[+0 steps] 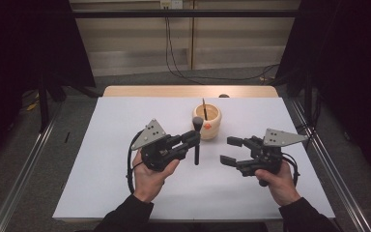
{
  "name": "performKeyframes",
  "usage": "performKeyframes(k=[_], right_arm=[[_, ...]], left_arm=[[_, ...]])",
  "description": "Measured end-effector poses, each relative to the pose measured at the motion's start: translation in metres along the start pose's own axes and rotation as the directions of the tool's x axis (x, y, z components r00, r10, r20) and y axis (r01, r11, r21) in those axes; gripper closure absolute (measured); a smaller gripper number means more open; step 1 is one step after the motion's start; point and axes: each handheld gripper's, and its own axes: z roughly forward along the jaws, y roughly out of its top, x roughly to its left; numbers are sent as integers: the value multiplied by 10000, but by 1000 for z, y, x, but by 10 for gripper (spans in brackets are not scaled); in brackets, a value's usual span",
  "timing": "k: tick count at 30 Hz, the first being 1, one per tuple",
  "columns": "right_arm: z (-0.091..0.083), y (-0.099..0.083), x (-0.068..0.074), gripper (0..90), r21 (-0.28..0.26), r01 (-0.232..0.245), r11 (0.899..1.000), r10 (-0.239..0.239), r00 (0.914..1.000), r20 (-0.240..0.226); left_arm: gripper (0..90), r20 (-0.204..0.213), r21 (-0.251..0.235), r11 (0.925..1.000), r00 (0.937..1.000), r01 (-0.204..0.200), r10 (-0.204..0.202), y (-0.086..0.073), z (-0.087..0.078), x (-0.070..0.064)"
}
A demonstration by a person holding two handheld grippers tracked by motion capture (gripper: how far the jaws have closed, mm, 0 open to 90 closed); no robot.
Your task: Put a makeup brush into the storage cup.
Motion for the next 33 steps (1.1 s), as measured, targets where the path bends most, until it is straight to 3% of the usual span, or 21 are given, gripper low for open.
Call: performKeyframes(k=[4,7,14,21,33], right_arm=[[17,4,5,252,-72,133,9999,-138,9975,-688],[25,8,8,249,3,260,9997,-259,9958,-879],[40,11,8,403,150,146,9998,-125,9912,-1317],[46,14,9,509,152,43,9999,-21,9898,-1426],[47,11,6,680,299,-209,9993,244,9922,-1220]], left_arm=[[776,25,-19,10000,10000,10,-10,1,-1,-2],[776,49,-9,10000,10000,-72,72,2,-1,-2],[776,66,-17,10000,10000,-58,58,1,1,-4],[776,133,88,9999,9999,-98,97,-1,4,-7],[776,281,288,9995,9995,-156,148,-7,10,-9]])
